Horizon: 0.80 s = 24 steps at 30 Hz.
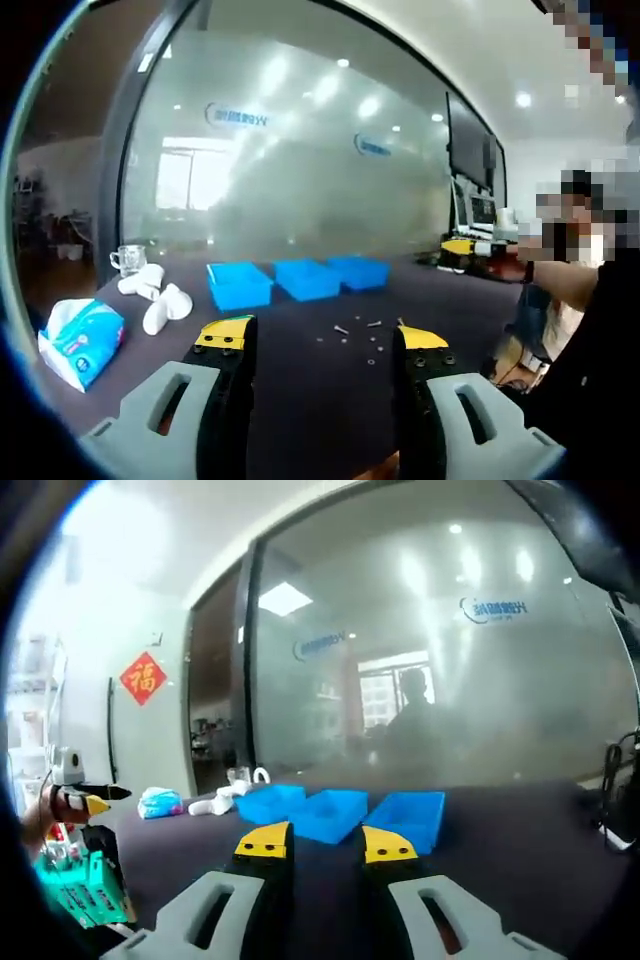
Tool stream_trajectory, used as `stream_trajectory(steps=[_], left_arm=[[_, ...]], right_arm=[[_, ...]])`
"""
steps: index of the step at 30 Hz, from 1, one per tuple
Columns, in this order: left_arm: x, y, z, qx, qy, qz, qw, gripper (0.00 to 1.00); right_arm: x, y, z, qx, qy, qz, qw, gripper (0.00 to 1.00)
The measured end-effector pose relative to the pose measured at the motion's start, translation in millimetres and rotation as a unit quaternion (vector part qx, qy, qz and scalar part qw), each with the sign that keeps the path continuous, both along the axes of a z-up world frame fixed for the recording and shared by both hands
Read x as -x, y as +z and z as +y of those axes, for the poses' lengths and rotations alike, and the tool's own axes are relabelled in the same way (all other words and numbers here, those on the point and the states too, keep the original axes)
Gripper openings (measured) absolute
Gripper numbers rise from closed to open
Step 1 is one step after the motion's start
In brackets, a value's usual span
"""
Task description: Sort the screws, nuts, and washers into the corresponding bins
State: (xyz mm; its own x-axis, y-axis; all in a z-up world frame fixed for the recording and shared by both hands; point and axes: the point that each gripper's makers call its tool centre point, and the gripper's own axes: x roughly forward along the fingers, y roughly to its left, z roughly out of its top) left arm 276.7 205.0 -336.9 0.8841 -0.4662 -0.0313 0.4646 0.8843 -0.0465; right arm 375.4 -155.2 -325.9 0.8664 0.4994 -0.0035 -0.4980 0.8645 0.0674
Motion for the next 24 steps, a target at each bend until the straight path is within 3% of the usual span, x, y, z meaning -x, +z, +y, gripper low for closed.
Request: stream_trajectory(steps=[13, 17, 24], left_arm=[[-4.1, -2.0, -8, -0.006, -0.009, 0.004, 0.9999, 0.52], [-3.7, -4.0, -9, -0.01, -0.012, 0.007, 0.9998, 0.52], [-2.5, -4.6, -13, -0.012, -0.017, 0.007, 0.9998, 0.52]], right_arm=[[41, -10.6, -26, -0.01, -0.012, 0.006, 0.9999, 0.22], [51, -19.3, -24, 0.02, -0.003, 0.018, 0.9996, 0.23], [67, -31.7, -7, 0.059, 0.05, 0.05, 0.9958, 0.25]])
